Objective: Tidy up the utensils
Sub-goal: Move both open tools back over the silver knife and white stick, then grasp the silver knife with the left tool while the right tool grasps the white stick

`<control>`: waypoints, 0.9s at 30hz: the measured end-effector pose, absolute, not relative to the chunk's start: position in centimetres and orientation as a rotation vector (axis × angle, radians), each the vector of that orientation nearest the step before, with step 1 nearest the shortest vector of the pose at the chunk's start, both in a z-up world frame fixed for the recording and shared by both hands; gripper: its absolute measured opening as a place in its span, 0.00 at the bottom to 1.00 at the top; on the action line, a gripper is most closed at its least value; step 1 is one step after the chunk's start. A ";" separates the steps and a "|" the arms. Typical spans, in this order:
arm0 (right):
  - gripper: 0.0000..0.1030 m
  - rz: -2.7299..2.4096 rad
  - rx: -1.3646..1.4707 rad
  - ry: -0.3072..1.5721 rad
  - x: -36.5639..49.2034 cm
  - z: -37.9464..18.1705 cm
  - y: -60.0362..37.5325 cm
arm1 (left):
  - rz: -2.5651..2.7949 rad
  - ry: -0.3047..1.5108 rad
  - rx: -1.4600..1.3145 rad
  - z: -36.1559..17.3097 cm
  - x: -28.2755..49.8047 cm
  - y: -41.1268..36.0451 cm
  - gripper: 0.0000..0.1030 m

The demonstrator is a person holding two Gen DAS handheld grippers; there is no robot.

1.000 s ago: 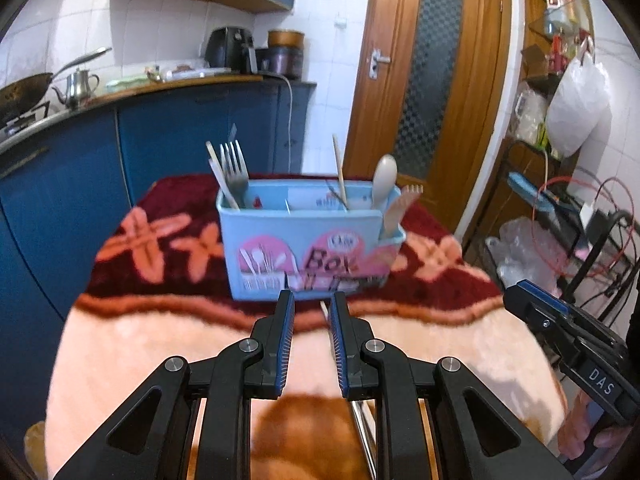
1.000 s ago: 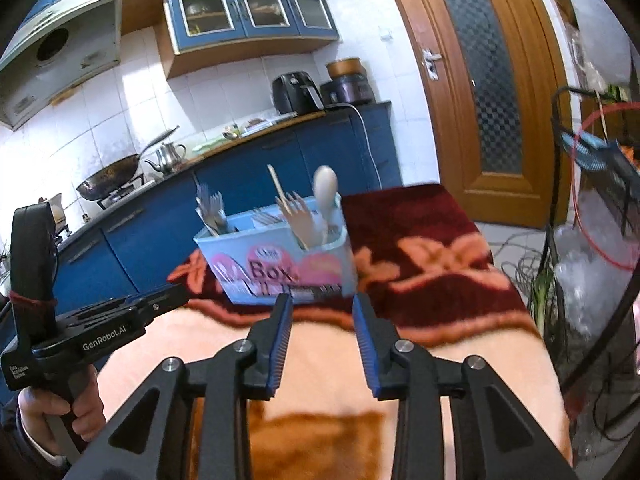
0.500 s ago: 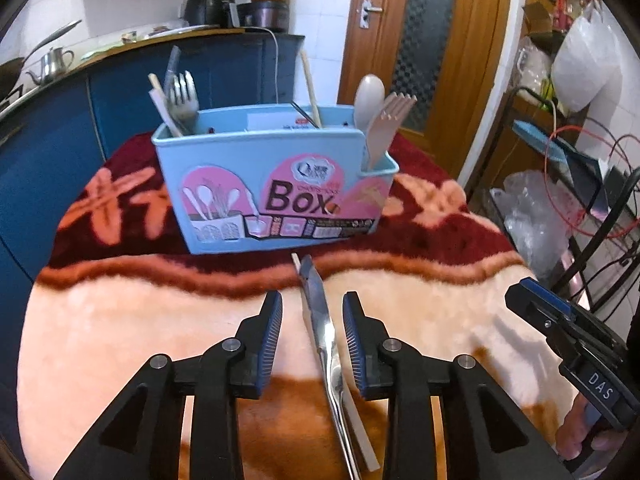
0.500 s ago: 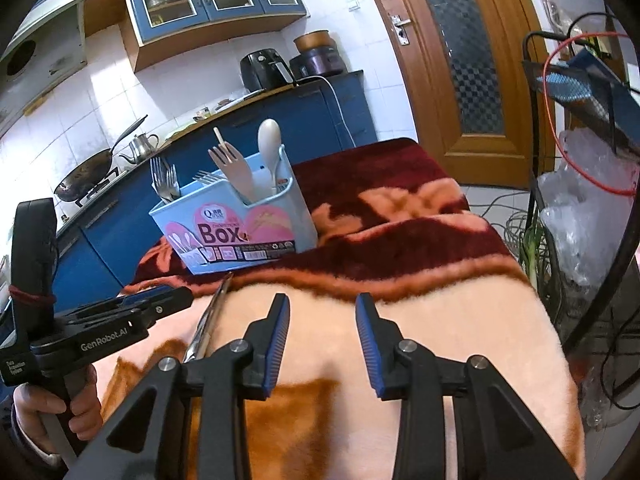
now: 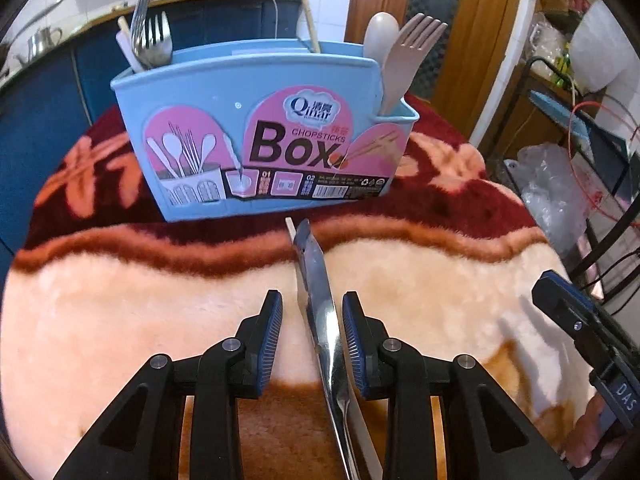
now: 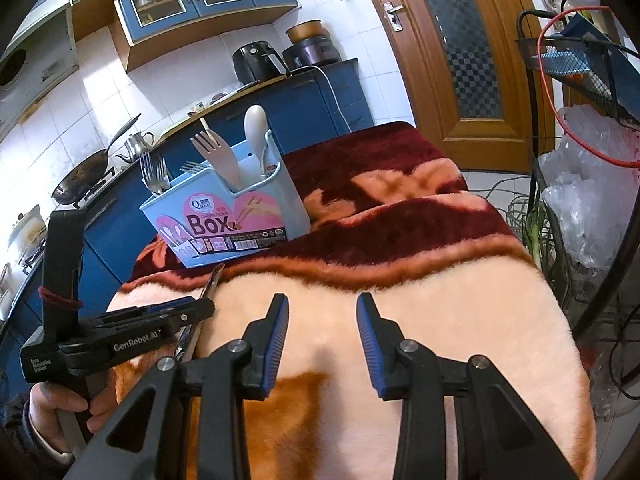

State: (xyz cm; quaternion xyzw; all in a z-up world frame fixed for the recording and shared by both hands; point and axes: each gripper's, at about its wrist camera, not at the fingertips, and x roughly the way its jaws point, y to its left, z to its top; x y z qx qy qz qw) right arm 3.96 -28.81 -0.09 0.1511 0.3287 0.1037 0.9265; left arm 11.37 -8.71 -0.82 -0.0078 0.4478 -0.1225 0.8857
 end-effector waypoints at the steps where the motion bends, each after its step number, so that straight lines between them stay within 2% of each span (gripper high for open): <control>1: 0.37 0.212 0.310 0.674 3.9 -0.1 -28.8 | -0.272 0.930 -0.046 -0.8 11.3 -8.4 0.15; 5: 0.37 0.216 0.308 0.674 4.0 -0.1 -28.7 | -0.282 0.905 -0.102 -0.2 11.0 -7.1 0.04; 16: 0.37 0.262 0.258 0.701 4.2 0.7 -26.0 | -0.210 0.882 -0.156 0.3 10.3 -2.5 0.03; 27: 0.37 0.360 0.170 0.855 6.2 0.5 -20.9 | -0.130 0.859 -0.211 0.0 9.5 1.8 0.04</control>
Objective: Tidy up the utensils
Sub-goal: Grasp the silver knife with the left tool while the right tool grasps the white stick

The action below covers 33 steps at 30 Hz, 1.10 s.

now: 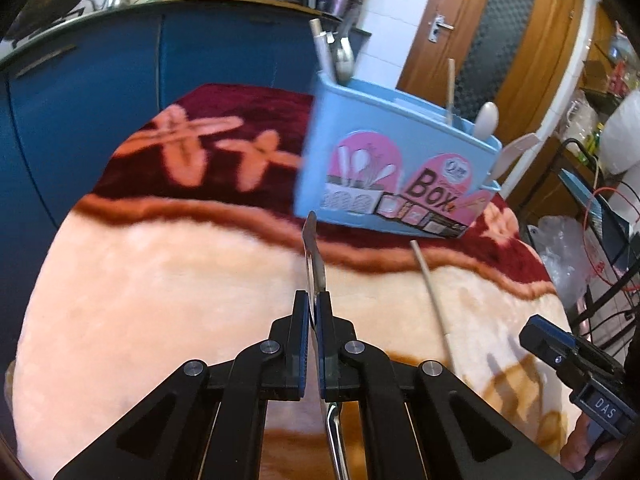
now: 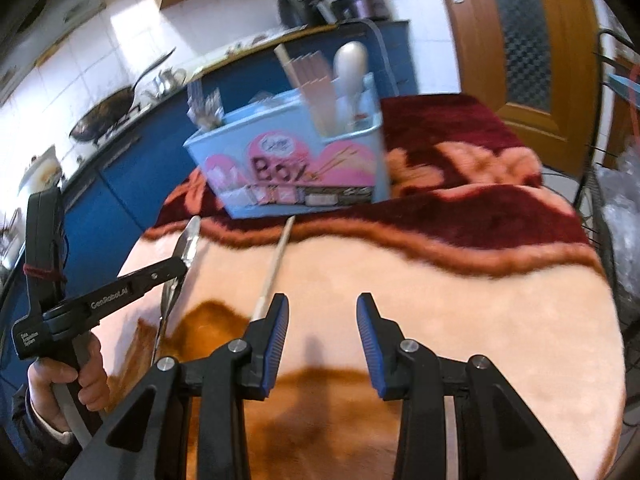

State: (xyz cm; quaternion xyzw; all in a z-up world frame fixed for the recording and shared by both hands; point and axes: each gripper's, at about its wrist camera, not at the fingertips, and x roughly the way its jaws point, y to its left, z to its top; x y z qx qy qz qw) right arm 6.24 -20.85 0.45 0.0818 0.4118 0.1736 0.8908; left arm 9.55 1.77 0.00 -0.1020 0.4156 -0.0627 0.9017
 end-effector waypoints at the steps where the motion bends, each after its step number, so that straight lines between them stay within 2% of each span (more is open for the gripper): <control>1: 0.37 0.373 0.157 0.873 6.6 0.4 -20.2 | -0.132 0.868 -0.223 -0.2 9.6 2.2 0.04; 15: 0.37 0.404 0.035 1.065 11.6 -0.2 -14.9 | -0.229 0.977 -0.339 -2.2 10.6 4.9 0.09; 30: 0.39 0.387 -0.001 1.198 15.2 -1.1 -13.1 | -0.309 1.066 -0.226 -1.6 12.9 4.4 0.10; 33: 0.38 0.390 0.007 1.217 15.5 -1.1 -12.9 | -0.307 1.057 -0.208 -1.4 13.1 4.2 0.07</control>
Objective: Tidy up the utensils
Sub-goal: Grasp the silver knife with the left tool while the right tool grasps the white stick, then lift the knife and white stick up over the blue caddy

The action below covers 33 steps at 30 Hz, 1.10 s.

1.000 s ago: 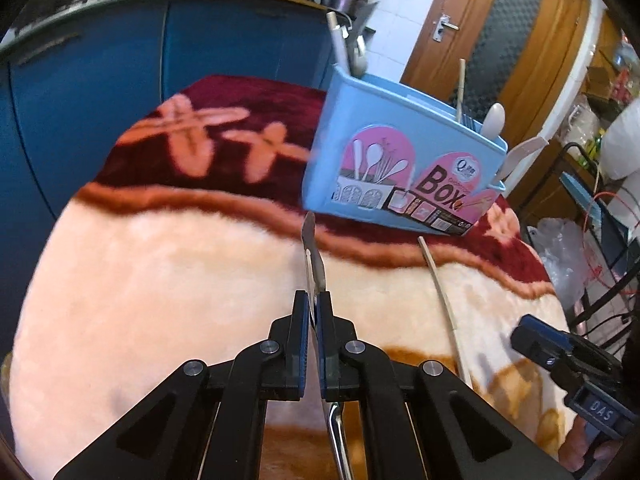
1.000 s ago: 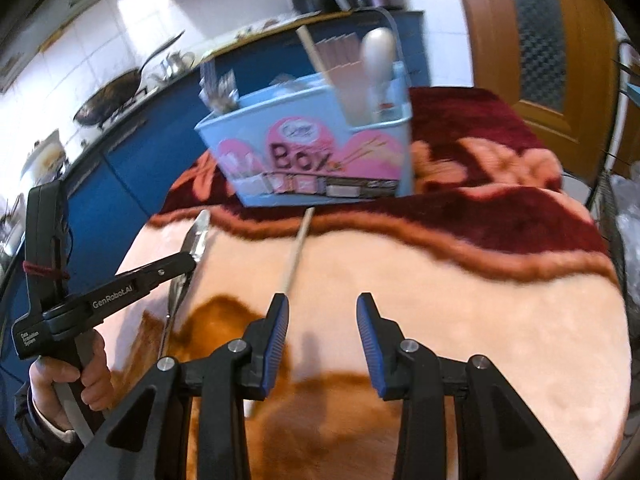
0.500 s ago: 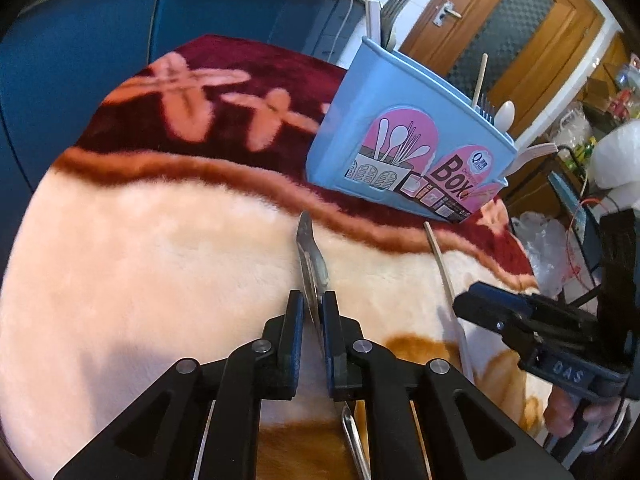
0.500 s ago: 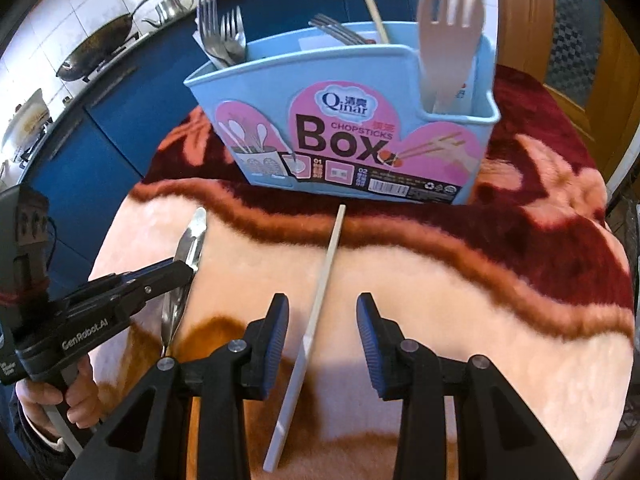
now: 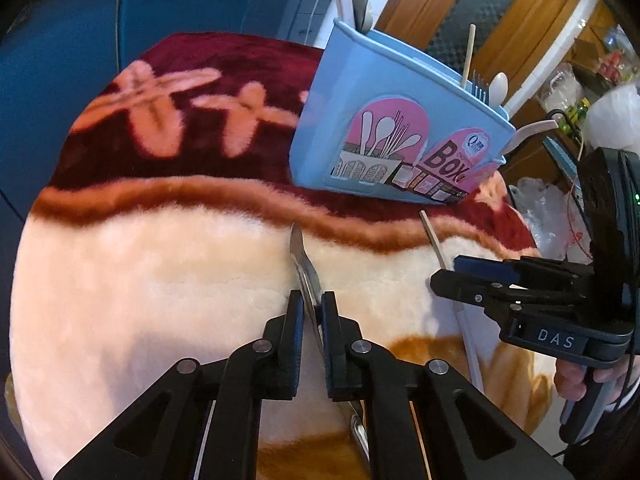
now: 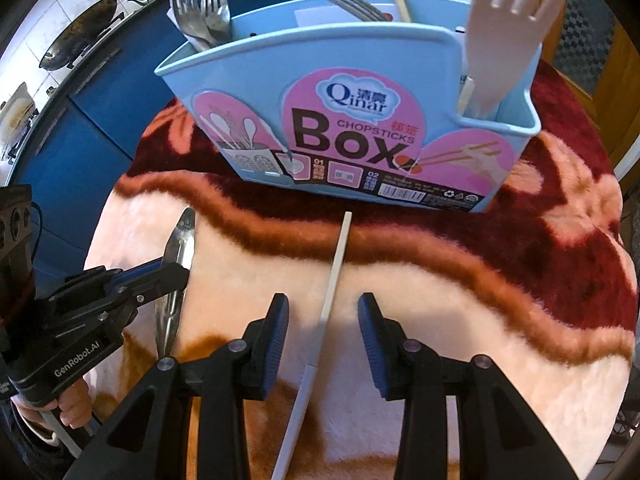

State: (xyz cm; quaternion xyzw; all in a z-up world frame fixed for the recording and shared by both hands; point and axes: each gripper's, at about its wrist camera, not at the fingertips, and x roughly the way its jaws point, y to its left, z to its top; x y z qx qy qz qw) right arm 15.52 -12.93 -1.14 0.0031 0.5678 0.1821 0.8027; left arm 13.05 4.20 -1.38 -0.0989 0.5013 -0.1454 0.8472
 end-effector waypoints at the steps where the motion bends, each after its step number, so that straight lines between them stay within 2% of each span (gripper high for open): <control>1: 0.35 0.389 0.008 1.220 15.6 -1.1 -12.9 | -0.306 1.052 -0.204 -1.3 13.1 4.1 0.07; 3: 0.18 0.368 -0.016 1.217 15.6 -1.2 -12.9 | -0.311 1.033 -0.211 -0.9 12.9 4.0 0.06; 5: 0.11 0.363 -0.022 1.208 15.6 -1.2 -12.9 | -0.314 1.007 -0.219 -0.4 12.6 4.1 0.06; 8: 0.07 0.371 0.015 1.189 15.2 -1.1 -13.6 | -0.316 0.952 -0.231 0.8 12.0 4.1 0.05; 17: 0.07 0.421 0.053 0.881 9.8 5.1 -16.2 | -0.283 0.729 -0.195 6.2 10.1 3.6 0.03; 28: 0.07 0.321 0.070 0.565 6.3 9.4 -19.3 | -0.235 0.473 -0.167 12.6 10.3 2.4 0.02; 33: 0.07 0.288 0.076 0.478 6.3 11.0 -20.6 | -0.171 0.335 -0.136 16.0 11.4 2.1 0.02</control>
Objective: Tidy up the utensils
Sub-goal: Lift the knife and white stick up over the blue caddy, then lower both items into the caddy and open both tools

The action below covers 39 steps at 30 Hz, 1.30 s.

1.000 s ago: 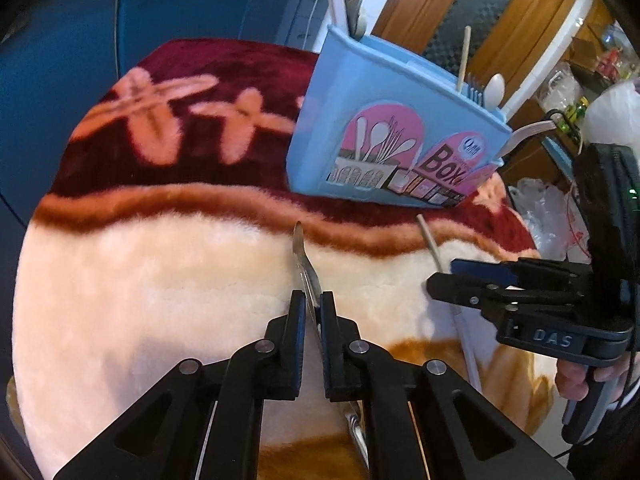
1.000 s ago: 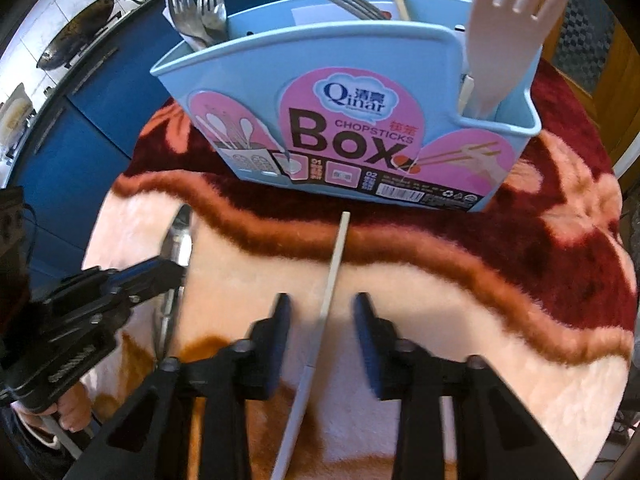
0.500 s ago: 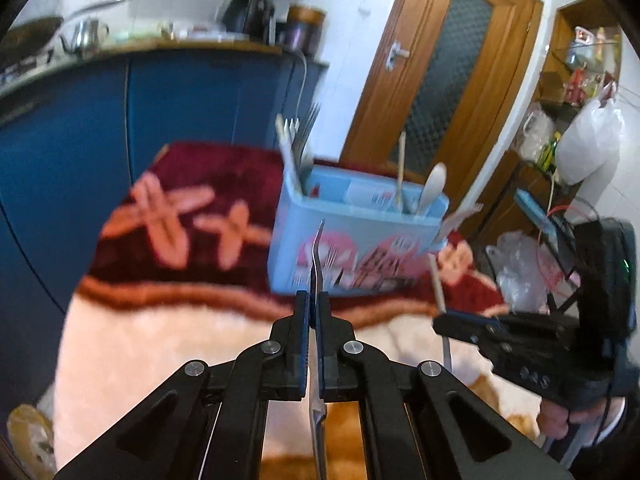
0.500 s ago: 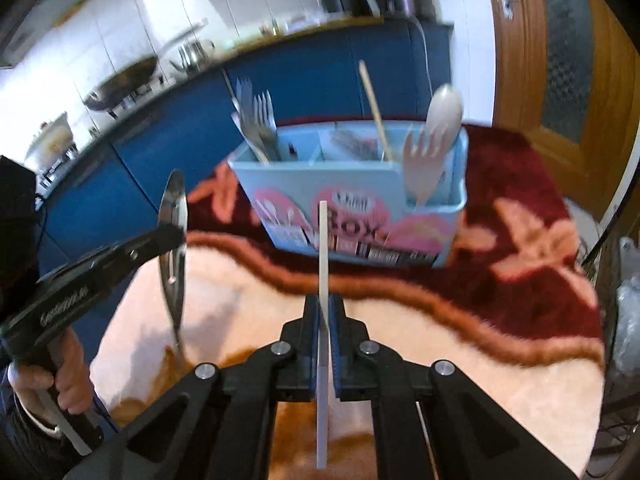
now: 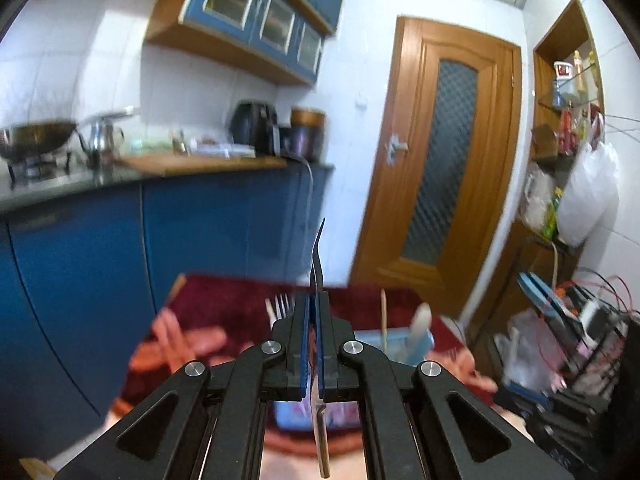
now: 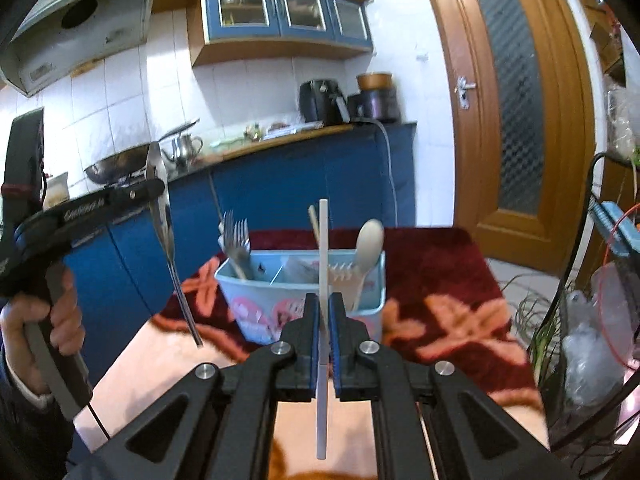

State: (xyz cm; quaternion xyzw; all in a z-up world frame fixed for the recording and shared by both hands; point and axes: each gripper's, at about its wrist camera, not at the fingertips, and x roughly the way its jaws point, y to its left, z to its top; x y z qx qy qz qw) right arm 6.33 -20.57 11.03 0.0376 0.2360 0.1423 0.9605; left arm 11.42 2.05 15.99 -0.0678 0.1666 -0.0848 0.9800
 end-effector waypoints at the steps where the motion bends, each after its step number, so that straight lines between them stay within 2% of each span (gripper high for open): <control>1: 0.07 0.281 0.074 0.465 6.4 11.2 -20.7 | -0.161 0.319 -0.131 16.4 11.6 1.9 0.02; 12: 0.07 0.230 0.052 0.368 7.3 12.3 -21.4 | -0.098 0.173 -0.104 17.9 14.9 0.3 0.02; 31: 0.07 0.167 0.129 0.261 13.9 12.7 -22.7 | -0.096 0.238 -0.072 13.2 17.6 -1.2 0.03; 39: 0.07 0.184 0.136 0.300 17.2 10.6 -22.2 | -0.104 0.282 -0.066 10.8 18.4 -1.3 0.03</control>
